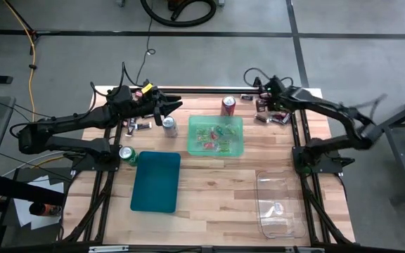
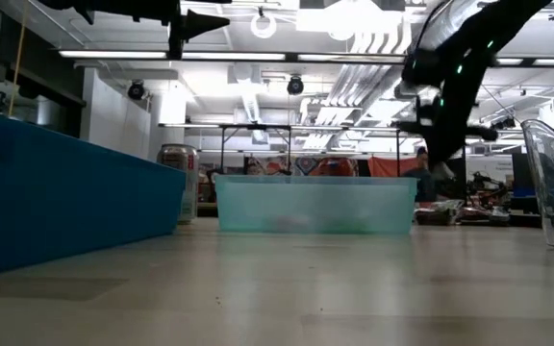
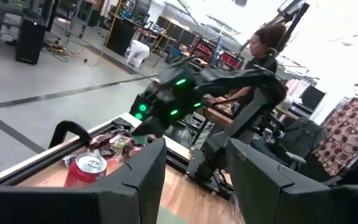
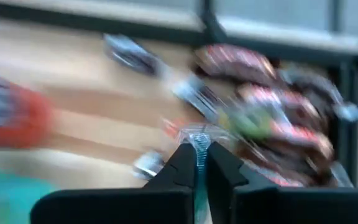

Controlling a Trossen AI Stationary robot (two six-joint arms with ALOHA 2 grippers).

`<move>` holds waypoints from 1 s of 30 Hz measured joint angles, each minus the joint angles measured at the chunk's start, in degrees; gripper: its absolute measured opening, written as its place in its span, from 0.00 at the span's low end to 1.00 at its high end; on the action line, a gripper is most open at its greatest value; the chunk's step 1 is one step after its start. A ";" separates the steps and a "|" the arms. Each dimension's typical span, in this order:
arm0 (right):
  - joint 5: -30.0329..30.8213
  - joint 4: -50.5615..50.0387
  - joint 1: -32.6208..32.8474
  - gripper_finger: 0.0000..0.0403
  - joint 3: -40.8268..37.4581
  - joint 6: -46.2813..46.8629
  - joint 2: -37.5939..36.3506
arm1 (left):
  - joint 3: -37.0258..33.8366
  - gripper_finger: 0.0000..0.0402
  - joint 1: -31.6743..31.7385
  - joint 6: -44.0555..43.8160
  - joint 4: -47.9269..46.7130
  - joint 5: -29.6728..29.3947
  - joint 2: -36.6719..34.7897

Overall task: Organize candy in baskets
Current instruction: Put the blue gummy into the green bin

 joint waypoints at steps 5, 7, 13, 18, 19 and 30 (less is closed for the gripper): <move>-8.08 10.04 3.16 0.02 0.07 -4.73 -10.47 | 0.00 0.39 -0.01 0.04 0.02 -0.38 0.00; -12.46 14.69 4.77 0.01 0.07 -5.89 -13.18 | 0.00 0.39 0.00 0.04 0.02 -0.39 0.00; -23.69 30.71 11.72 0.01 0.09 -6.55 -15.78 | 0.00 0.39 0.00 0.03 0.02 -0.39 0.00; -27.54 40.95 19.27 0.00 0.09 -10.80 -15.36 | 0.00 0.39 -0.01 0.03 0.03 -0.40 0.00; -27.62 41.84 20.48 0.00 0.09 -12.07 -15.36 | 0.00 0.39 -0.01 0.03 0.07 -0.42 0.00; -27.46 41.79 23.01 0.00 0.17 -10.68 -14.21 | 0.00 0.39 -0.01 0.02 0.46 -0.42 0.00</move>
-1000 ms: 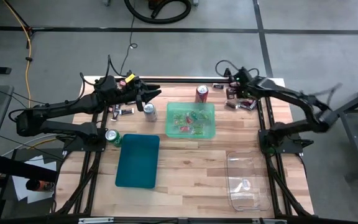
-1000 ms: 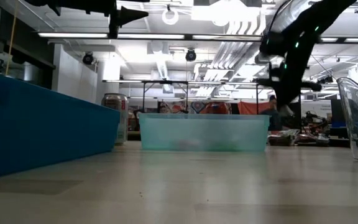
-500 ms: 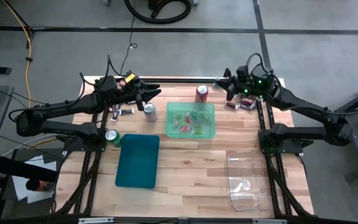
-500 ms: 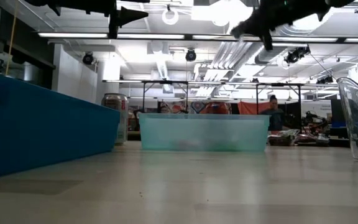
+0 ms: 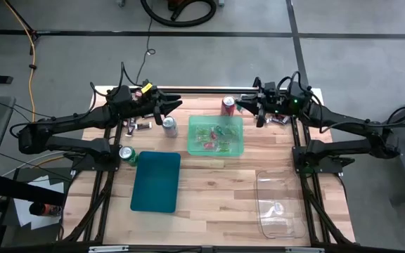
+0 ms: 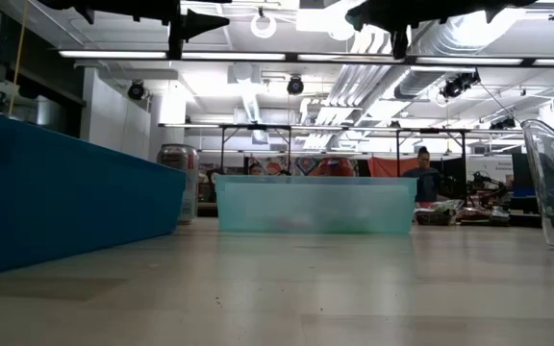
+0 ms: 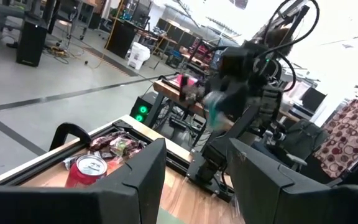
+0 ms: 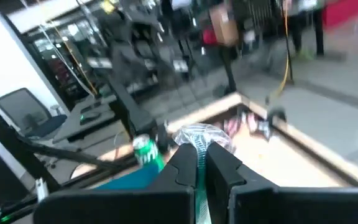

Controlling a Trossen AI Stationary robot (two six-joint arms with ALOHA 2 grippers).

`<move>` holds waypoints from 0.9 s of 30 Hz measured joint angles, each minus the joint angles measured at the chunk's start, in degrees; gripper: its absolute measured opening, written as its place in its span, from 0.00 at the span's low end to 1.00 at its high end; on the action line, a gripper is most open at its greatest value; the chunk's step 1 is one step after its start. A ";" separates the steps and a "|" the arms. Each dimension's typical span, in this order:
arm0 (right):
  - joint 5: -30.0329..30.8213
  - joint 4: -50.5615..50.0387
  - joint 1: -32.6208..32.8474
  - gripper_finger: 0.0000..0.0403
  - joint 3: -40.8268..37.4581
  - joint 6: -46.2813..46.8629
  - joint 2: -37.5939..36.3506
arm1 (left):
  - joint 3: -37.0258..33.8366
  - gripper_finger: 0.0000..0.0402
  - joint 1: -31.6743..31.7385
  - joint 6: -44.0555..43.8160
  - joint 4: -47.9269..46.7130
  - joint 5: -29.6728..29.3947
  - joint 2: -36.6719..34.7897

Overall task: Organize candy in baskets
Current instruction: Put the blue gummy into the green bin

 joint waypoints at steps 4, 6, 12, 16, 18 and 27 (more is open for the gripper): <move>-3.23 -4.35 2.05 0.00 0.07 0.51 4.97 | 0.00 0.39 0.00 0.00 0.00 -0.87 0.00; -3.09 -7.89 4.06 0.00 1.65 -0.03 8.40 | 0.00 0.39 0.00 0.00 0.00 -1.36 0.02; 0.83 -20.79 8.14 0.00 8.67 -7.86 19.96 | 0.00 0.39 0.00 -0.02 -0.01 -1.79 0.01; 5.62 -29.44 8.95 0.00 12.54 -13.27 27.49 | 0.00 0.39 0.00 -0.02 0.00 -1.79 0.02; 7.54 -31.19 8.93 0.00 13.55 -14.17 30.78 | 0.00 0.39 0.00 -0.02 -0.02 -1.77 0.02; 12.14 -31.56 8.67 0.00 13.77 -8.67 43.11 | 0.00 0.39 0.00 -0.02 -0.02 -1.75 0.02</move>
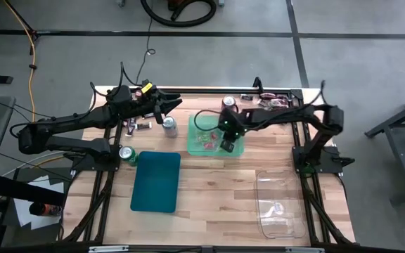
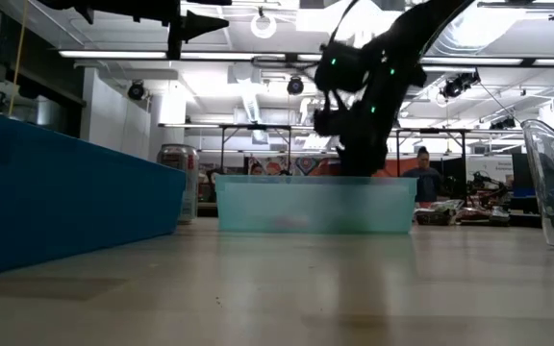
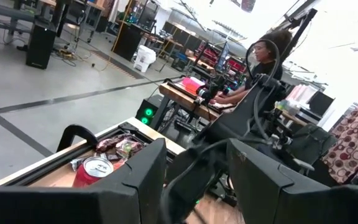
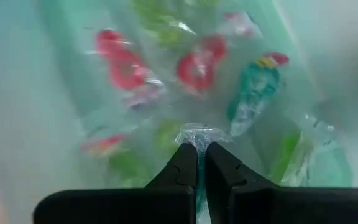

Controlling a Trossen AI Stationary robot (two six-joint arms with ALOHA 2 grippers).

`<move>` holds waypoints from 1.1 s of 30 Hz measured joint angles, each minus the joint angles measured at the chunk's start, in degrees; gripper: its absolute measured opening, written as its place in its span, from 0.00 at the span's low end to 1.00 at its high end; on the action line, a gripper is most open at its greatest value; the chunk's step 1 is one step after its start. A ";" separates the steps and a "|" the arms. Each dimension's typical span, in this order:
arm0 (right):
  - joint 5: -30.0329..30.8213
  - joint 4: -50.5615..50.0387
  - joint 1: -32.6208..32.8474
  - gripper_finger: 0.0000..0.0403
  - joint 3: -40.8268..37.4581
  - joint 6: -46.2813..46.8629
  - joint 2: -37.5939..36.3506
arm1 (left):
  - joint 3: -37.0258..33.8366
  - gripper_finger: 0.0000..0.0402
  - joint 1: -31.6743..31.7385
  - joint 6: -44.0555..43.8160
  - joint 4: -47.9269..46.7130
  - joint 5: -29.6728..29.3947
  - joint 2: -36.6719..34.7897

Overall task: Organize candy in baskets
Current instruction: Put the blue gummy into the green bin

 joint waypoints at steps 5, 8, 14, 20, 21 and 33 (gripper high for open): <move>5.26 0.44 0.00 0.00 0.00 4.06 3.43 | 0.00 0.39 0.00 0.00 -0.02 0.00 -0.01; 9.05 0.90 0.00 0.00 0.00 8.09 3.85 | 0.00 0.39 0.00 -0.02 -0.02 0.02 -0.02; 9.78 3.25 -0.04 0.00 0.00 14.42 3.85 | 0.00 0.39 0.00 -0.01 -0.03 0.04 -0.01; -3.35 8.35 0.29 0.00 0.00 10.18 3.85 | 0.00 0.39 0.00 0.57 -0.04 0.07 0.00; -3.34 8.65 0.45 0.00 0.00 9.29 3.84 | 0.00 0.39 0.00 1.04 -0.04 0.07 0.00; 0.79 3.99 0.11 0.16 -0.02 10.62 3.82 | 0.00 0.39 0.00 1.44 -0.04 0.07 0.00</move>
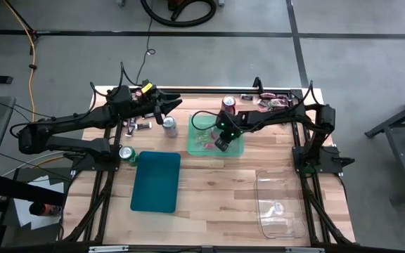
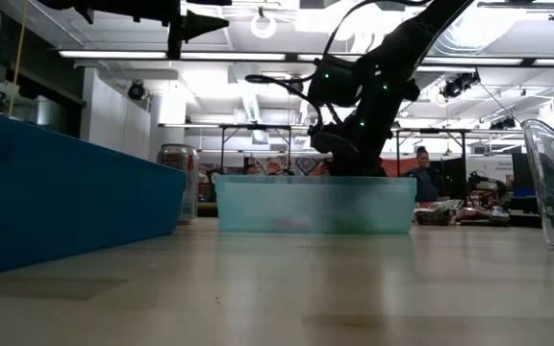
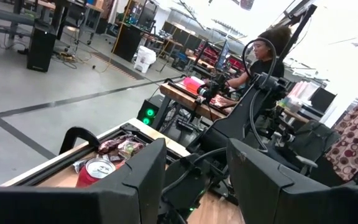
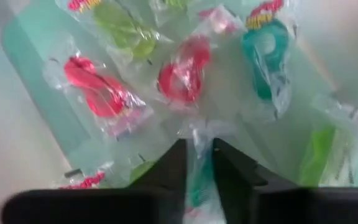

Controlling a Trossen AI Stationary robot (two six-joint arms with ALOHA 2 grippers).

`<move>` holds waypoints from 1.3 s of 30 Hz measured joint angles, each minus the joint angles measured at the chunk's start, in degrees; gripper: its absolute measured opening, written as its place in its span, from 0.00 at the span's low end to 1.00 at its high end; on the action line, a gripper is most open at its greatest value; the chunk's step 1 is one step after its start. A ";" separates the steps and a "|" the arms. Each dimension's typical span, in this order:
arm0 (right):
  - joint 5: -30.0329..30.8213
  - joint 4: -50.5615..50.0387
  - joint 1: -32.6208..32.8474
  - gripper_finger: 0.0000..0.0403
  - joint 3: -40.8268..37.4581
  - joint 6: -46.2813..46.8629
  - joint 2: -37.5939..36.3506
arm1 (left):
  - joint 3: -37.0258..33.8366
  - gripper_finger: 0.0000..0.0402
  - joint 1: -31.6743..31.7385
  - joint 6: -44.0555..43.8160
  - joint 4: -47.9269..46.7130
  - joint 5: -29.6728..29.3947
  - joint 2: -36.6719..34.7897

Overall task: Organize candy in baskets
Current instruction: Put the blue gummy into the green bin, then put the orange gummy into the green bin

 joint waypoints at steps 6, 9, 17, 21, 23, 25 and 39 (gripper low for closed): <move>0.59 -0.90 0.13 0.46 0.95 -0.27 0.00 | 0.00 0.39 -0.01 0.02 0.01 0.00 0.00; 0.54 -3.30 -0.01 0.56 3.87 -2.23 -0.03 | 0.00 0.39 0.00 0.02 0.00 0.00 0.00; 2.39 -11.91 -2.31 0.61 10.28 -9.12 -6.23 | 0.00 0.39 0.00 0.04 0.00 0.00 0.00; 9.41 -12.78 -4.32 0.61 8.35 -9.30 -14.79 | 0.00 0.39 0.00 0.11 0.00 -0.07 0.00; 14.15 -13.03 -5.68 0.61 6.09 -7.08 -19.77 | 0.02 0.39 0.00 0.65 0.01 -0.55 0.00; 18.59 -13.44 -7.05 0.61 3.28 -2.44 -24.83 | 0.02 0.39 0.00 1.55 0.05 -0.96 0.00; 20.51 -13.83 -20.06 0.61 -14.44 35.63 -36.57 | 0.02 0.39 1.98 -0.65 0.20 -1.79 -0.01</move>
